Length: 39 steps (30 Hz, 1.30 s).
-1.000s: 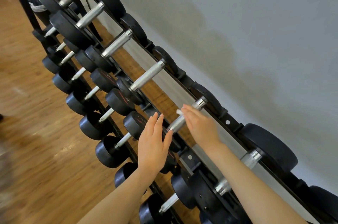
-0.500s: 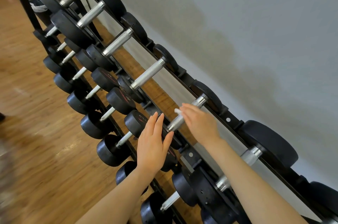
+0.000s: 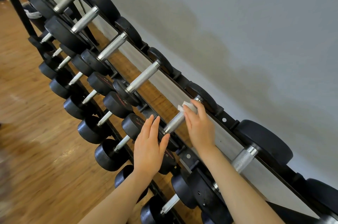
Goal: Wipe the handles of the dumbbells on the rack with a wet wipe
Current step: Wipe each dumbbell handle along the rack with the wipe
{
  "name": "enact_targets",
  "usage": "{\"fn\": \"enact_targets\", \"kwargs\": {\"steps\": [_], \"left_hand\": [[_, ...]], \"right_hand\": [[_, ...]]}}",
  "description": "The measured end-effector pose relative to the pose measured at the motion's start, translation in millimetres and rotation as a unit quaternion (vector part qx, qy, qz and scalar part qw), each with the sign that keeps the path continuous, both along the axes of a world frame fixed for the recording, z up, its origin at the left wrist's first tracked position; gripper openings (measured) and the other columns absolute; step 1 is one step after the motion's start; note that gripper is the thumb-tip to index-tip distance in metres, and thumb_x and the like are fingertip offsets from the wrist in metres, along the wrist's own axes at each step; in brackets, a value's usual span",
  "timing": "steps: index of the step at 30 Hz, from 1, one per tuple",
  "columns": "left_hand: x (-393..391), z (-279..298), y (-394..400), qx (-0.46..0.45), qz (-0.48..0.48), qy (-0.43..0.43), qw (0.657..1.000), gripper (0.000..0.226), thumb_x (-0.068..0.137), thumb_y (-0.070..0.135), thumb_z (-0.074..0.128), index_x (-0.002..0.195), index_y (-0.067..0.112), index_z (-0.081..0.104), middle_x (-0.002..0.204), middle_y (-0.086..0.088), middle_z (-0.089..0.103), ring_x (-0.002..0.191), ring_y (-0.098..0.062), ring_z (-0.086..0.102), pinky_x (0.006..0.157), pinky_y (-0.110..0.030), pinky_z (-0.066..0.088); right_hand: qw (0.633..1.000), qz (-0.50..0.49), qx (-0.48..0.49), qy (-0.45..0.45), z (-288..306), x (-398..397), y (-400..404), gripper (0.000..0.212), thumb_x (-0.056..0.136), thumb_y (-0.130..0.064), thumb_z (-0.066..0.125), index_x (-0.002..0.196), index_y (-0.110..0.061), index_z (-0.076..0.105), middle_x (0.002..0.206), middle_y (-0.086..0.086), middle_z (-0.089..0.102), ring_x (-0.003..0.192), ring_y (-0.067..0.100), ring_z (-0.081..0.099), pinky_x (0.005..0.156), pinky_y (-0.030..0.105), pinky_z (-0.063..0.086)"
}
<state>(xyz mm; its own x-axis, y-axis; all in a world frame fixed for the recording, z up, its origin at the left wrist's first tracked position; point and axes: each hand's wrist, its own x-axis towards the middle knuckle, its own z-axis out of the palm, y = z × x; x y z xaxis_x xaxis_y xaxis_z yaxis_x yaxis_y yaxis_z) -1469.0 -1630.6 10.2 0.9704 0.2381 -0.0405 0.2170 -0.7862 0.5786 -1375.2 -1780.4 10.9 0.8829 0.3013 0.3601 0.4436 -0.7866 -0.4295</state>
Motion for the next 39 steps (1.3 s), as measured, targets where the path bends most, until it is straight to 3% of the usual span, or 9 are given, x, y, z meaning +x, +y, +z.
{"fn": "enact_targets", "kwargs": {"steps": [8, 13, 19, 21, 23, 25, 27, 30, 39], "left_hand": [[0.1, -0.3, -0.3, -0.004, -0.001, -0.005, 1.000, 0.074, 0.090, 0.061, 0.023, 0.154, 0.023, 0.027, 0.162, 0.004, 0.021, 0.148, -0.015, 0.020, 0.114, -0.029, 0.017], [-0.5, -0.5, -0.1, -0.008, 0.001, -0.004, 1.000, 0.074, 0.090, 0.061, 0.023, 0.154, 0.025, 0.025, 0.162, 0.007, 0.019, 0.148, -0.014, 0.020, 0.113, -0.029, 0.016], [-0.8, -2.0, -0.8, -0.009, 0.008, -0.002, 1.000, 0.074, 0.089, 0.062, 0.023, 0.155, 0.027, 0.023, 0.162, 0.008, 0.018, 0.148, -0.013, 0.020, 0.113, -0.030, 0.019], [-1.1, -1.8, -1.4, -0.012, 0.008, -0.005, 1.000, 0.074, 0.089, 0.062, 0.023, 0.155, 0.027, 0.024, 0.162, 0.007, 0.018, 0.148, -0.013, 0.019, 0.113, -0.030, 0.018], [-1.2, -1.9, -2.1, -0.017, 0.010, -0.008, 1.000, 0.074, 0.090, 0.062, 0.023, 0.155, 0.026, 0.024, 0.162, 0.008, 0.018, 0.148, -0.012, 0.018, 0.113, -0.028, 0.017], [-1.0, -2.4, -3.0, -0.020, 0.014, -0.009, 1.000, 0.073, 0.090, 0.062, 0.024, 0.155, 0.026, 0.023, 0.162, 0.007, 0.018, 0.148, -0.012, 0.017, 0.113, -0.029, 0.017], [-1.1, -2.6, -3.5, -0.022, 0.017, -0.010, 1.000, 0.073, 0.090, 0.061, 0.024, 0.155, 0.026, 0.023, 0.162, 0.007, 0.018, 0.148, -0.011, 0.017, 0.115, -0.030, 0.019], [-1.0, -2.0, -4.0, -0.028, 0.021, -0.010, 0.999, 0.074, 0.089, 0.062, 0.024, 0.155, 0.027, 0.022, 0.162, 0.008, 0.017, 0.148, -0.012, 0.018, 0.116, -0.033, 0.021], [-1.0, -2.8, -4.0, -0.031, 0.025, -0.015, 0.999, 0.071, 0.091, 0.060, 0.025, 0.155, 0.028, 0.022, 0.163, 0.008, 0.017, 0.147, -0.012, 0.020, 0.116, -0.035, 0.026]], "right_hand": [[0.994, -0.081, 0.019, -0.065, -8.8, 3.6, -2.6, 0.033, 0.096, -0.032, 0.050, 0.109, -0.010, 0.072, 0.100, 0.002, 0.067, 0.080, 0.012, 0.058, 0.056, 0.022, 0.050], [0.990, -0.093, 0.028, -0.106, -11.1, 3.5, -1.9, 0.030, 0.094, -0.027, 0.053, 0.105, -0.008, 0.073, 0.098, 0.004, 0.070, 0.086, 0.017, 0.064, 0.067, 0.028, 0.053], [0.991, -0.093, 0.047, -0.084, -18.9, 7.2, -11.5, 0.025, 0.089, -0.018, 0.062, 0.107, -0.004, 0.072, 0.102, 0.008, 0.071, 0.086, 0.017, 0.069, 0.064, 0.034, 0.059], [0.992, -0.093, 0.064, -0.062, -16.7, 5.3, -11.6, 0.026, 0.095, -0.027, 0.056, 0.109, -0.011, 0.071, 0.106, -0.004, 0.069, 0.089, 0.005, 0.066, 0.069, 0.026, 0.057], [0.991, -0.102, 0.078, -0.036, -18.9, 4.4, -11.3, 0.033, 0.100, -0.048, 0.038, 0.116, -0.033, 0.062, 0.109, -0.029, 0.058, 0.098, -0.016, 0.053, 0.084, 0.017, 0.049], [0.991, -0.083, 0.100, -0.017, -25.0, 2.1, -10.5, 0.039, 0.102, -0.051, 0.028, 0.126, -0.036, 0.054, 0.121, -0.031, 0.051, 0.109, -0.026, 0.037, 0.096, 0.008, 0.037], [0.993, -0.075, 0.089, -0.026, -23.7, 1.9, -11.2, 0.044, 0.104, -0.040, 0.029, 0.127, -0.020, 0.060, 0.130, -0.012, 0.056, 0.116, -0.013, 0.044, 0.097, 0.011, 0.042], [0.992, -0.065, 0.068, -0.081, -23.8, 4.4, -9.5, 0.041, 0.100, -0.028, 0.040, 0.114, -0.002, 0.068, 0.116, 0.012, 0.067, 0.103, 0.017, 0.066, 0.081, 0.026, 0.056], [0.992, -0.066, 0.082, -0.074, -24.8, 4.5, -13.0, 0.036, 0.097, -0.025, 0.047, 0.113, 0.000, 0.068, 0.112, 0.012, 0.068, 0.098, 0.020, 0.068, 0.074, 0.029, 0.060]]}}
